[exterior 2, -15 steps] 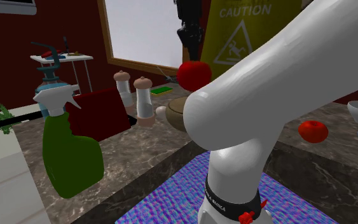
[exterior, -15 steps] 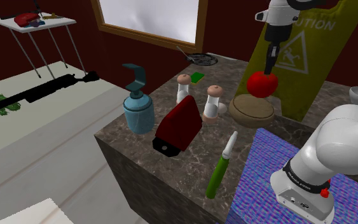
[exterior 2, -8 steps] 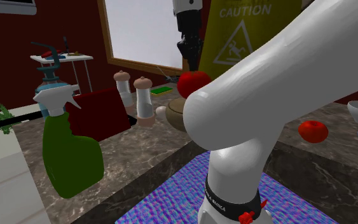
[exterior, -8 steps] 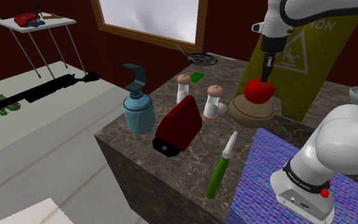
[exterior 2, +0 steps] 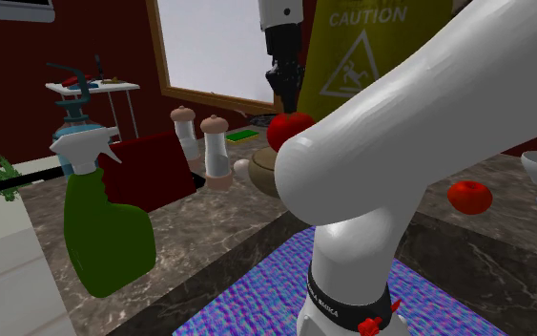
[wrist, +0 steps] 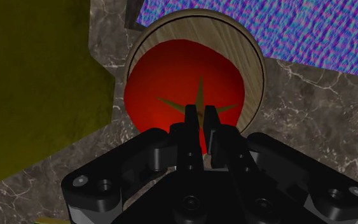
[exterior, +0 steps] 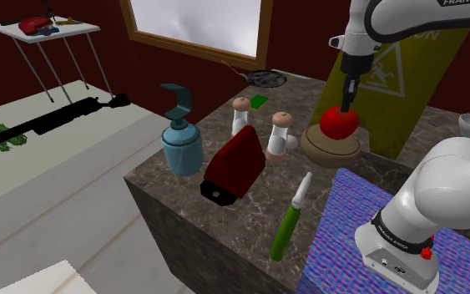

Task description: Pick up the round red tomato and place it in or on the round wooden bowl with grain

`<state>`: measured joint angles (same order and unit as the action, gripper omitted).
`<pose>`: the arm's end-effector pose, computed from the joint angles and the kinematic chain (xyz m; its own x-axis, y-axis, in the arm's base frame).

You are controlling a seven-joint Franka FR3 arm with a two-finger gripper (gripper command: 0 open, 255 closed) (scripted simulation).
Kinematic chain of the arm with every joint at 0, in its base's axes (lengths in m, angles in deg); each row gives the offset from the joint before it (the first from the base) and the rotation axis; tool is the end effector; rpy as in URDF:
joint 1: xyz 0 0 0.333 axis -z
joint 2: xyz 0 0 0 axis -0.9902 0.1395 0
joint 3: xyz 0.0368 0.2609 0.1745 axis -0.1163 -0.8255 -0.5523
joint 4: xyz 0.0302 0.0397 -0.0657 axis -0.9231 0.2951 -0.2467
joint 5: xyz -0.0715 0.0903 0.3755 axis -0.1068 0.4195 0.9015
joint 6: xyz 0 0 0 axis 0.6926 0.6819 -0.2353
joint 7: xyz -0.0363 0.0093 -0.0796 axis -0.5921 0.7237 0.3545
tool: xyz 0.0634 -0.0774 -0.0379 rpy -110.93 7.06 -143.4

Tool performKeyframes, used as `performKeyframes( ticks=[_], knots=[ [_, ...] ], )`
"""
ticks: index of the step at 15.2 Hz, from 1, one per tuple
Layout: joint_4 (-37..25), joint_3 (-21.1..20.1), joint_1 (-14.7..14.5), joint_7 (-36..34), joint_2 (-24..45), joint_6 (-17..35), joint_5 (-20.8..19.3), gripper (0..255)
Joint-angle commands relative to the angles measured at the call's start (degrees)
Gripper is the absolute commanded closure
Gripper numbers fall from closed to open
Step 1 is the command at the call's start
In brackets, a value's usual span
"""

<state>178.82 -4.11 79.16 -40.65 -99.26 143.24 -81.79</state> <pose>0.3102 -0.0871 0.4975 0.9108 0.3894 -0.1375 0.3962 -0.9178 0.0256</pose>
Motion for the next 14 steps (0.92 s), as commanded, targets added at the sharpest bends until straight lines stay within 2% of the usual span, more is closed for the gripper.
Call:
performKeyframes(
  ticks=[1,2,3,8,12,14],
  knots=[
    [0.09,0.01,0.0,0.0,0.02,0.0,0.0,255],
    [0.09,0.01,0.0,0.0,0.02,0.0,0.0,255],
    [0.08,0.0,0.0,-0.01,0.02,-0.02,0.01,0],
    [0.09,0.01,0.0,0.0,0.02,0.0,0.0,0],
    [-7.84,-1.3,-0.67,0.29,1.38,-6.62,1.34,0],
    [-7.84,-1.3,-0.67,0.3,1.37,-6.62,1.34,0]
  ],
)
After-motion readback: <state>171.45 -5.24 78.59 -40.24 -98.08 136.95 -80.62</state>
